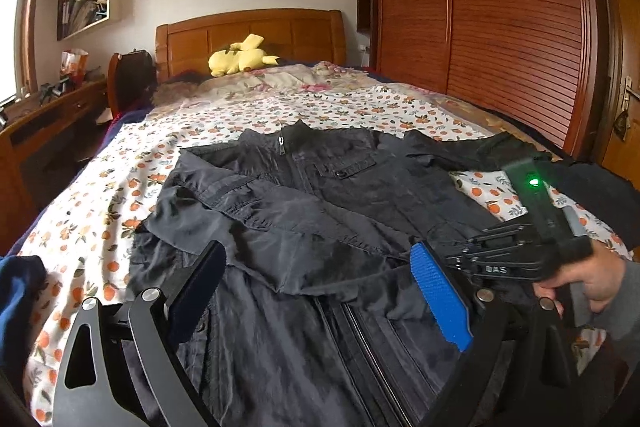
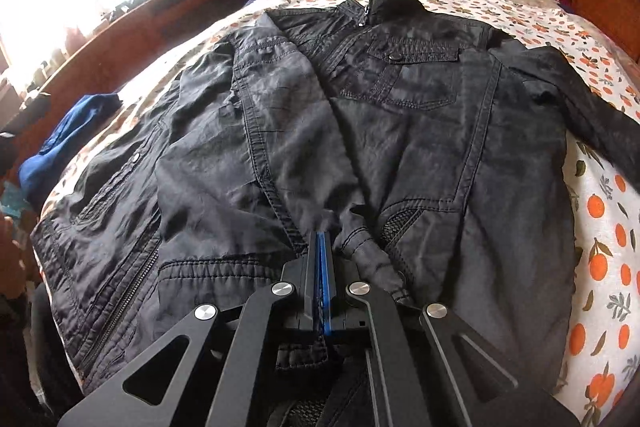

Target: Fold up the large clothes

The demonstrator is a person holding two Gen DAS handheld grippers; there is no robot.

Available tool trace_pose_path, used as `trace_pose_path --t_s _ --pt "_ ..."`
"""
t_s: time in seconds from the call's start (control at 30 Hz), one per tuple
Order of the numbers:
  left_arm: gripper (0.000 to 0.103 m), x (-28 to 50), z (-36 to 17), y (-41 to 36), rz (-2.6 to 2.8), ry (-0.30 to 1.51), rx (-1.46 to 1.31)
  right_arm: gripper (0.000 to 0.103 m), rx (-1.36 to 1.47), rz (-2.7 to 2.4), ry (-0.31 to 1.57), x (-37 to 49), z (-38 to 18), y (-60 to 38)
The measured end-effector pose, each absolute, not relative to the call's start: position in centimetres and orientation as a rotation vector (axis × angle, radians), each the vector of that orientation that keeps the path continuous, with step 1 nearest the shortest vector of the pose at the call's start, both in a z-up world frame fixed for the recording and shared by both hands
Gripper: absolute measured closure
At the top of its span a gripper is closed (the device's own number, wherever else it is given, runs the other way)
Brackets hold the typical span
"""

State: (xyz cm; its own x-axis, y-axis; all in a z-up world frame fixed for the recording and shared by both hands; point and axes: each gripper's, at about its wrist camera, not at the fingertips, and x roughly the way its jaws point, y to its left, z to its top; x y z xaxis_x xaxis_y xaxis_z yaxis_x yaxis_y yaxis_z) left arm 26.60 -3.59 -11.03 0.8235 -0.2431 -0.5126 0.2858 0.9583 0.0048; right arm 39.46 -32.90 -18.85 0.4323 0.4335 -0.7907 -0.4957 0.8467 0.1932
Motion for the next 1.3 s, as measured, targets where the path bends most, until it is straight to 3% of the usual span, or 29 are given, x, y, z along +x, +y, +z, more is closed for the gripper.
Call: trace_pose_path --t_s 0.43,0.63,0.73,0.77,0.8,1.2,1.3 --pt "0.009 31.0 -16.3 -3.7 -0.307 0.55 0.047 0.103 -0.075 0.576 0.934 39.0 -18.5 -33.2" --pt "0.009 30.6 -16.9 -3.3 -0.317 0.526 0.028 0.101 -0.073 0.529 0.858 38.0 -15.2 -35.3" --pt "0.008 30.2 -16.9 -3.5 -0.318 0.504 0.037 0.078 -0.06 0.481 0.807 38.2 -12.9 -37.4" --pt "0.008 30.1 -17.0 -3.6 -0.318 0.5 0.039 0.063 -0.06 0.464 0.794 38.3 -12.4 -38.0" --pt "0.008 30.0 -17.0 -3.6 -0.317 0.496 0.041 0.06 -0.062 0.446 0.781 38.5 -11.8 -38.6" --pt "0.002 28.8 -16.8 -3.6 -0.317 0.445 0.041 0.039 0.012 0.215 0.758 45.2 -9.9 -46.4" --pt "0.002 28.6 -16.7 -3.5 -0.319 0.435 0.036 0.039 0.065 0.164 0.786 47.3 -11.1 -48.4"
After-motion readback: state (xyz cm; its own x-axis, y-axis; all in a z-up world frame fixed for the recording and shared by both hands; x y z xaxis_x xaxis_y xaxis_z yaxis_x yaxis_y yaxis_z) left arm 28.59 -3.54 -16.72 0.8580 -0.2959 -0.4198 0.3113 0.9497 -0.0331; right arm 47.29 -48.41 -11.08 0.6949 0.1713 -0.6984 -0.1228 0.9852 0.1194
